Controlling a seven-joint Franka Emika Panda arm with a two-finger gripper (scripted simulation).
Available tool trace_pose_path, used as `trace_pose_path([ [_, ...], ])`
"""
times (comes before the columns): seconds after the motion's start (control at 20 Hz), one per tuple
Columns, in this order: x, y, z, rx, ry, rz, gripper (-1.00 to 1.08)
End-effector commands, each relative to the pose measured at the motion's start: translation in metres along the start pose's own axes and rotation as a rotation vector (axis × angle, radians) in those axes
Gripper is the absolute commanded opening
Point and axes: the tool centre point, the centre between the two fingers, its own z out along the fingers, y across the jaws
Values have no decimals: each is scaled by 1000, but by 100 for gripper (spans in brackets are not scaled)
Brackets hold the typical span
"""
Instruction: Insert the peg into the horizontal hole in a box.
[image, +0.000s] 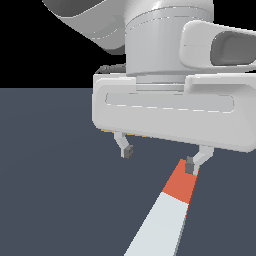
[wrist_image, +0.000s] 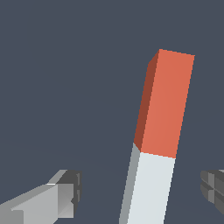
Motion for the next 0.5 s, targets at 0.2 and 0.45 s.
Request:
trace_pose_path([
  [0.2, -40, 20, 23, 4, 2, 146, 100],
  [0.45, -51, 23, 28, 5, 3, 182, 100],
])
